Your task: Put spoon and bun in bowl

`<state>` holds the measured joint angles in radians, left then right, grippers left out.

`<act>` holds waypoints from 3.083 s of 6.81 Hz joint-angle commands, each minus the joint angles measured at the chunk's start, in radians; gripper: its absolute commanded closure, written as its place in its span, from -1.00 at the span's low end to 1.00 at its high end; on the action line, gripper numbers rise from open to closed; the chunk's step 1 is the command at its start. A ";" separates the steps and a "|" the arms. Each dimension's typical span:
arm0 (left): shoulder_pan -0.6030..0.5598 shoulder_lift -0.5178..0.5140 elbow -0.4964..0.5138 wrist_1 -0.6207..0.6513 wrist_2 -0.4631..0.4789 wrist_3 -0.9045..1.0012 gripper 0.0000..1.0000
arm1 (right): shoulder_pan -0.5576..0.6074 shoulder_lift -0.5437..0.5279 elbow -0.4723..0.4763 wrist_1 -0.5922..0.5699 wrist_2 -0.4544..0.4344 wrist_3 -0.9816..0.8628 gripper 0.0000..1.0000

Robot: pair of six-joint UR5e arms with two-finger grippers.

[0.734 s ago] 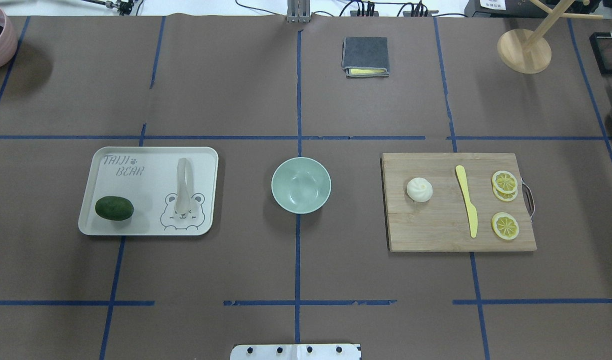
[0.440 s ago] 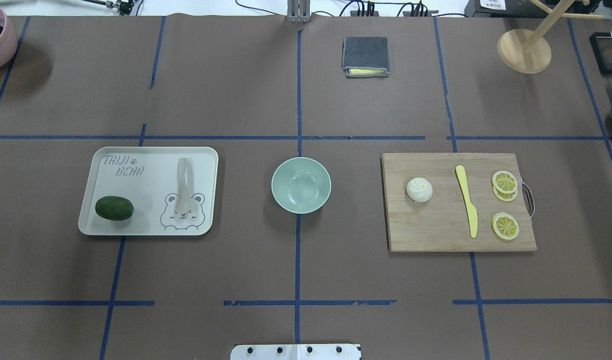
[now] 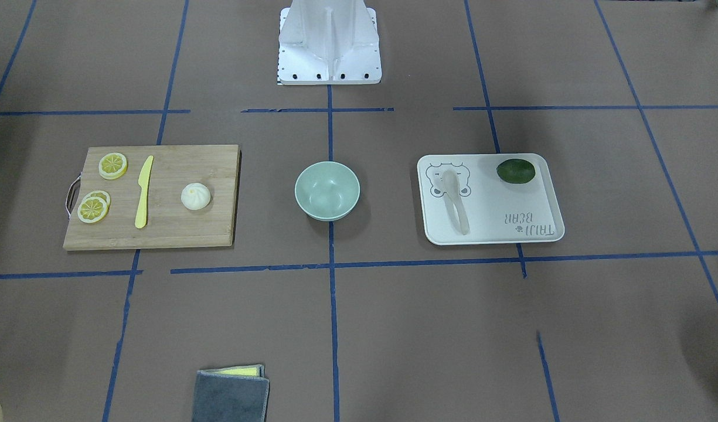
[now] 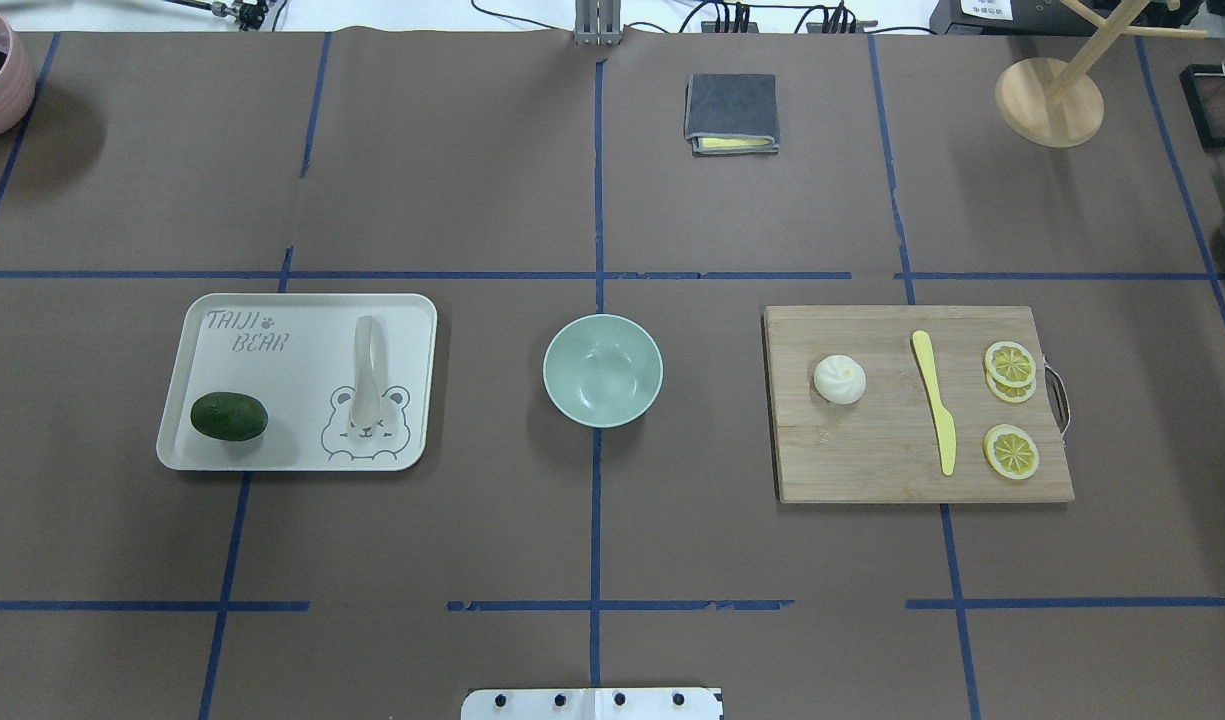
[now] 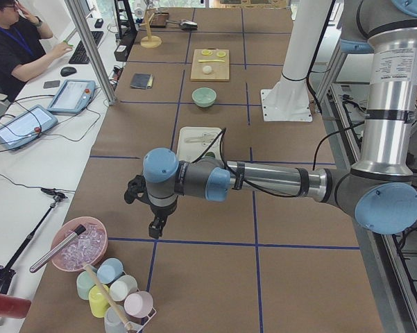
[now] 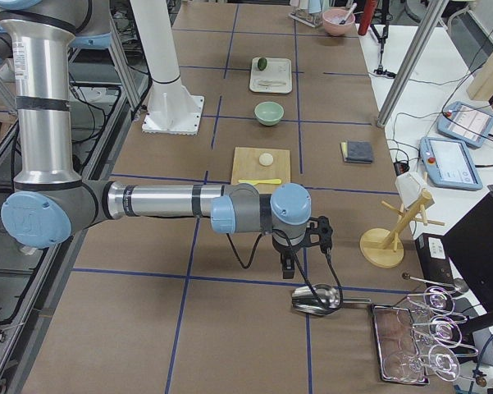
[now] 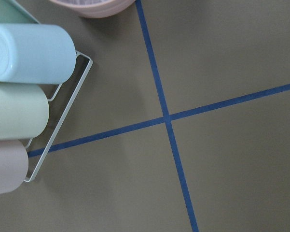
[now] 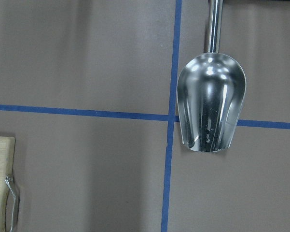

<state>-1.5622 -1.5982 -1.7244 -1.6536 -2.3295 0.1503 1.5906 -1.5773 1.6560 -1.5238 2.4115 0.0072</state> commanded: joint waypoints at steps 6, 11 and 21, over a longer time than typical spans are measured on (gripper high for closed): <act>0.684 -0.171 -0.213 -0.209 0.255 -1.132 -0.99 | -0.076 0.045 0.088 0.004 0.006 0.134 -1.00; 0.891 -0.324 -0.009 -0.213 0.433 -1.351 -0.93 | -0.276 0.065 0.232 0.005 -0.006 0.494 -1.00; 0.935 -0.355 0.080 -0.249 0.458 -1.350 0.90 | -0.514 0.102 0.252 0.192 -0.130 0.830 -1.00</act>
<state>-0.6261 -1.9537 -1.6402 -1.9020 -1.8750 -1.1965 1.0791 -1.4764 1.9079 -1.3316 2.2823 0.8357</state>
